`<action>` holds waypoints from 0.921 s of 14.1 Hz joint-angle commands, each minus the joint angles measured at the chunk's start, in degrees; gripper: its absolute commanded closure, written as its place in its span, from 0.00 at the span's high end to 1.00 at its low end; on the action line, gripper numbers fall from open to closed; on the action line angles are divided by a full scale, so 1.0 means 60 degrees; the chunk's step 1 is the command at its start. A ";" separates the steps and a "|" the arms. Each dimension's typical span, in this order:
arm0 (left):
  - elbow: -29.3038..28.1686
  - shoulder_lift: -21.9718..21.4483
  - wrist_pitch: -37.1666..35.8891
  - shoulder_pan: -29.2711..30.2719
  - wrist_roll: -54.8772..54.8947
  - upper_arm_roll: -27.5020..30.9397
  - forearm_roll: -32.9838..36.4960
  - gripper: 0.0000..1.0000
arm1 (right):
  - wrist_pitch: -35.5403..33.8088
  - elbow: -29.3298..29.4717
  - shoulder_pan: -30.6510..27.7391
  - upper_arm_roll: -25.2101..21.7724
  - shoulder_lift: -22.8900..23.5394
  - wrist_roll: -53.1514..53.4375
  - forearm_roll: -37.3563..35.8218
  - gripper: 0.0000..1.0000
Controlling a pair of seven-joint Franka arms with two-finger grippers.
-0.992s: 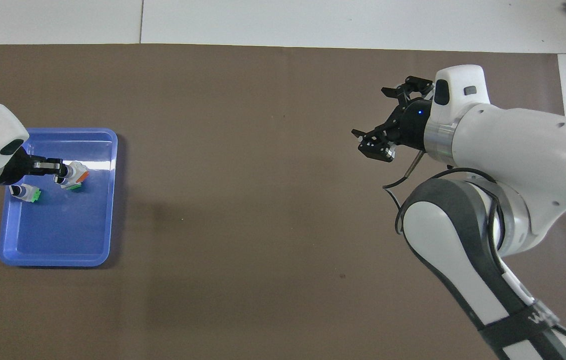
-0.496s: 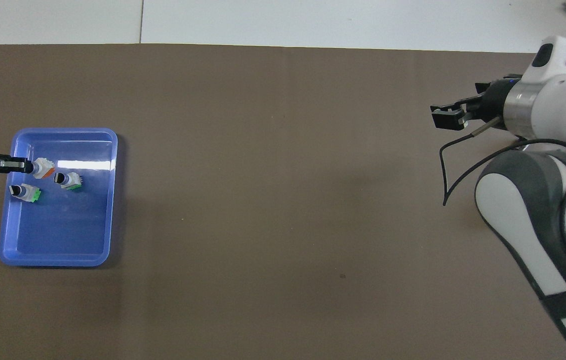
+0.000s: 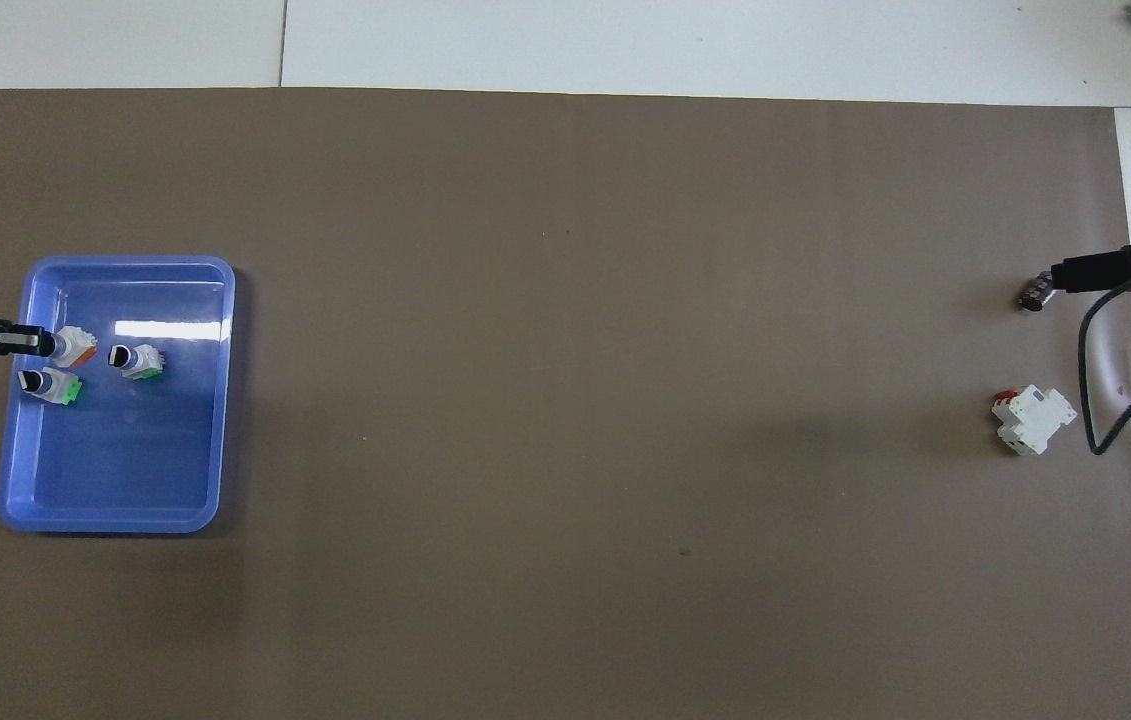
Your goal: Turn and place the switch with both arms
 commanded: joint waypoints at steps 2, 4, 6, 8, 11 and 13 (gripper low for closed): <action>-0.0246 0.0052 0.0028 0.0126 0.0451 -0.0074 0.0432 0.00 | -0.2242 0.1148 0.0125 -0.0161 -0.0225 0.1643 -0.0259 1.00; -0.0246 0.0169 -0.0016 0.0184 0.0714 -0.0074 0.0638 0.00 | -0.2756 0.0770 0.0111 -0.0146 -0.0739 0.1996 -0.0303 1.00; -0.0246 0.0345 0.0013 0.0301 0.1168 -0.0089 0.0668 0.00 | -0.2934 0.0475 0.0139 -0.0175 -0.0960 0.2027 -0.0288 1.00; -0.0246 0.0535 0.0043 0.0229 0.1242 -0.0089 0.0668 0.00 | -0.2833 0.0576 0.0198 -0.0161 -0.1135 0.1998 -0.0506 1.00; -0.0145 0.0887 0.0145 0.0111 0.1360 -0.0133 0.0682 0.00 | -0.3092 0.1016 0.0257 0.0045 -0.0888 0.1995 -0.1318 1.00; -0.0056 0.1034 0.0160 0.0038 0.1593 -0.0133 0.0683 0.00 | -0.3213 0.1002 0.0213 -0.0073 -0.0697 0.3091 -0.0437 1.00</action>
